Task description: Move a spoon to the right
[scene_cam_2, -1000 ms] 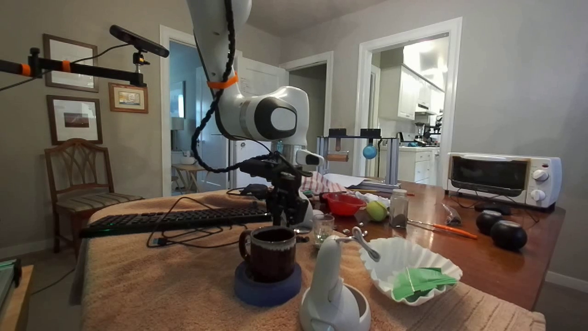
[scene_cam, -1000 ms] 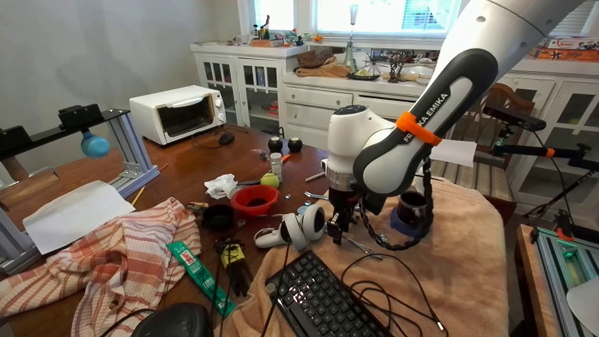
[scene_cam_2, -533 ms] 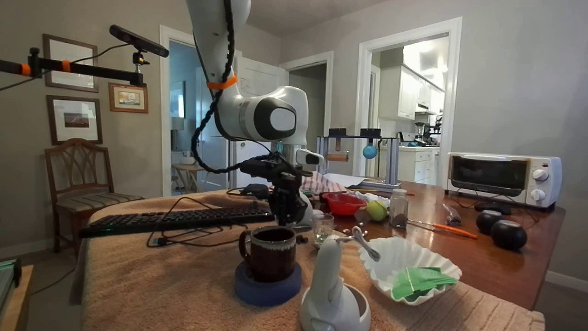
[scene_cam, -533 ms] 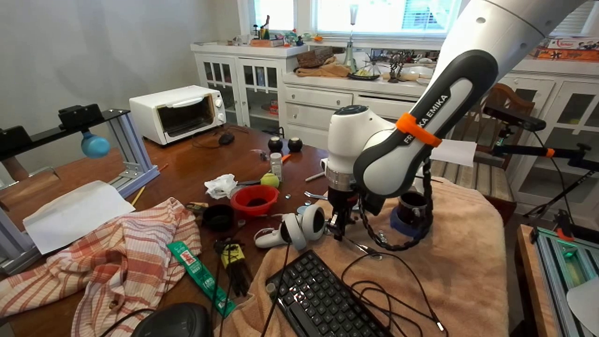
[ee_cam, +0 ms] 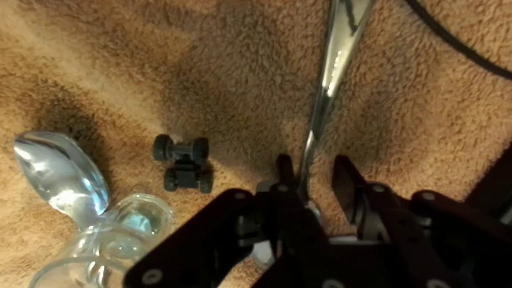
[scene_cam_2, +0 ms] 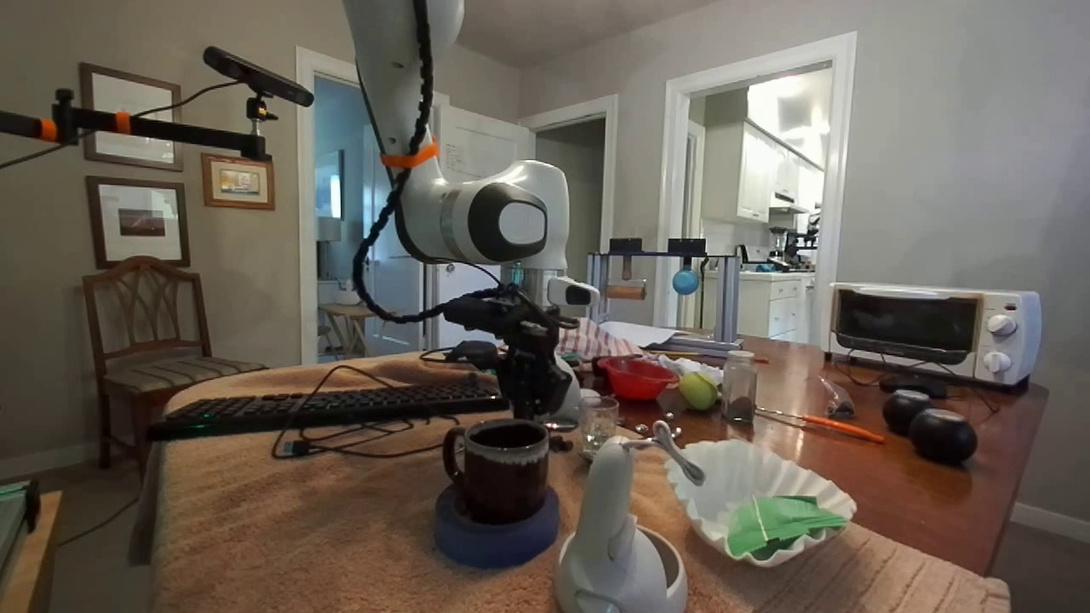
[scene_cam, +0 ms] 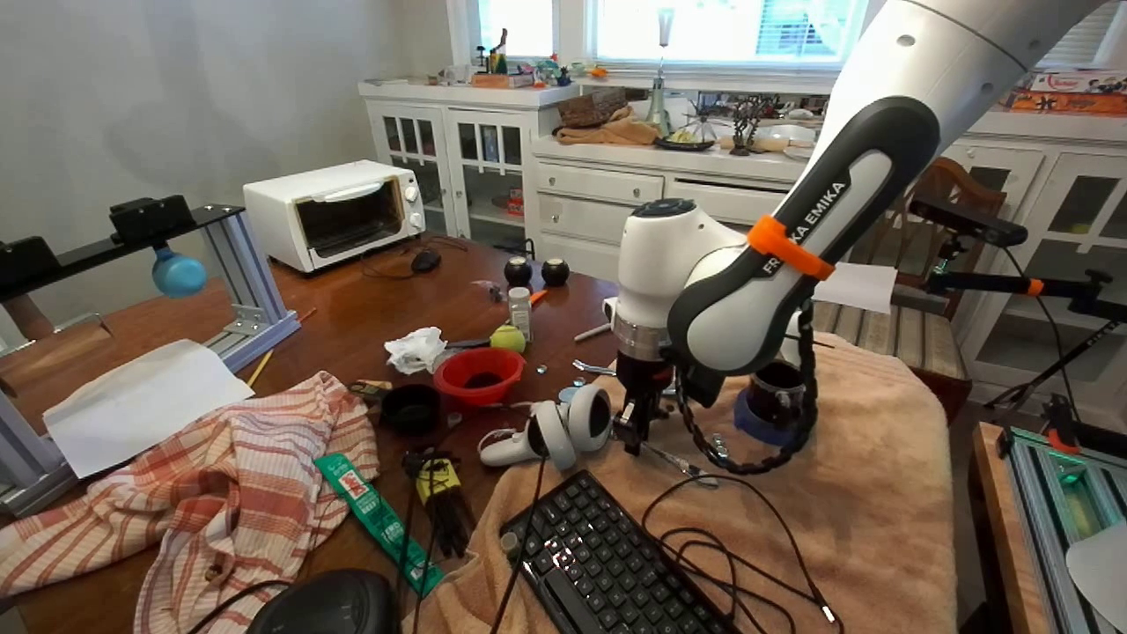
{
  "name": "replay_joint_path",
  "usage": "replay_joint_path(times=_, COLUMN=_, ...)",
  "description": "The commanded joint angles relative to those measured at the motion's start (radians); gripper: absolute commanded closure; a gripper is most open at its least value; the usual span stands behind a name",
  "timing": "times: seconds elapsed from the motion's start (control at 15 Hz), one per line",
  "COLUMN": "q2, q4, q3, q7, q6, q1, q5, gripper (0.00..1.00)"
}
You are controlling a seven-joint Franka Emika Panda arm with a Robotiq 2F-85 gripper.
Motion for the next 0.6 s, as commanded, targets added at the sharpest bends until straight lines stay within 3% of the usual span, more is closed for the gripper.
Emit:
replay_joint_path(times=0.0, q2=0.005, q4=-0.014, q3=-0.011, q7=0.008, q6=0.056, q1=0.011, q5=-0.006, gripper=0.63)
replay_joint_path(times=0.2, q2=0.002, q4=-0.012, q3=-0.012, q7=0.010, q6=0.061, q1=0.010, q5=-0.003, gripper=0.61)
replay_joint_path(times=0.27, q2=0.002, q4=-0.011, q3=-0.025, q7=0.023, q6=0.056, q1=0.020, q5=-0.015, gripper=0.66)
replay_joint_path(times=0.53, q2=-0.015, q4=-0.018, q3=-0.058, q7=0.051, q6=0.031, q1=0.044, q5=-0.045, gripper=0.70)
